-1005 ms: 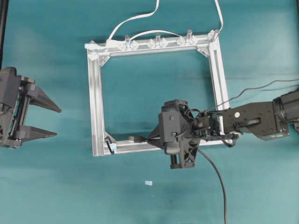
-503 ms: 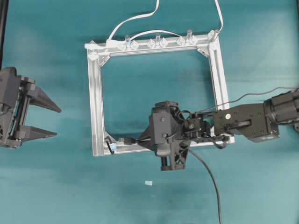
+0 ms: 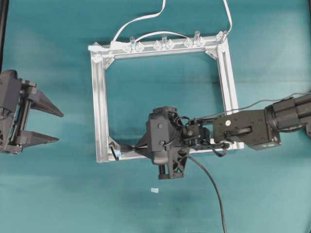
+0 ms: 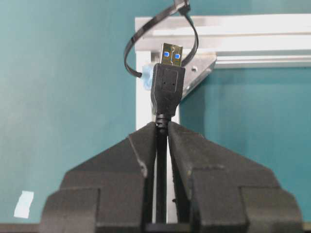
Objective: Insert the wire through the string loop located on the left side.
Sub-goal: 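Push the USB plug up through the zip-tie loop with the right gripper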
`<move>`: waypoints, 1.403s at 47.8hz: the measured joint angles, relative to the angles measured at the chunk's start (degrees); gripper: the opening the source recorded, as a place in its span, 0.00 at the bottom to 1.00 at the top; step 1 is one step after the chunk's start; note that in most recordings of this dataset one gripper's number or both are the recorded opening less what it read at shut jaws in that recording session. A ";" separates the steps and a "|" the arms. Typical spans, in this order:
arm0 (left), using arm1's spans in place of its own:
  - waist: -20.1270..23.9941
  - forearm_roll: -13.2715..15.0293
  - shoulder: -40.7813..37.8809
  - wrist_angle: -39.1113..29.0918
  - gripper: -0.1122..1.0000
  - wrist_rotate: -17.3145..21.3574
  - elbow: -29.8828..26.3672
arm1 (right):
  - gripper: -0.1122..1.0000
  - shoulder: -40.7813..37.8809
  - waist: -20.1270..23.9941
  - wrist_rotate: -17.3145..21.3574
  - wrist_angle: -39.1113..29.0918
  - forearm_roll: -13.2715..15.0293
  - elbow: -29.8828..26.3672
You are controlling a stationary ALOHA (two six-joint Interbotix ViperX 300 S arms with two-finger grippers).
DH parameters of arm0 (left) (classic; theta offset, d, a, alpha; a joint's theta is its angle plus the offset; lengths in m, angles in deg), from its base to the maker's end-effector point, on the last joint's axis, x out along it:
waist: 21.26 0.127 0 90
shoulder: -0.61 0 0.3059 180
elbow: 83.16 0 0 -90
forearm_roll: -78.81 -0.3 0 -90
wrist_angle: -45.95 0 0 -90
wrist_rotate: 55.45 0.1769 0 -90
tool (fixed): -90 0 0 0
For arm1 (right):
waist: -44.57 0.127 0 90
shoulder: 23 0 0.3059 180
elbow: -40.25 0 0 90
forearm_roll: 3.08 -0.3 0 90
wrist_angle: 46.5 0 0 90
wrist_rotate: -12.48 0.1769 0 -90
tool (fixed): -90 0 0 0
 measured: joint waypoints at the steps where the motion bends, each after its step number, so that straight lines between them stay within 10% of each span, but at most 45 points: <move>1: 0.00 0.00 0.00 0.00 0.82 0.00 0.00 | 0.19 -0.09 0.00 0.00 0.09 0.00 -0.09; 67: 0.00 0.00 0.00 0.00 0.82 0.00 0.00 | 0.19 -5.71 -0.09 0.00 0.00 0.00 -7.03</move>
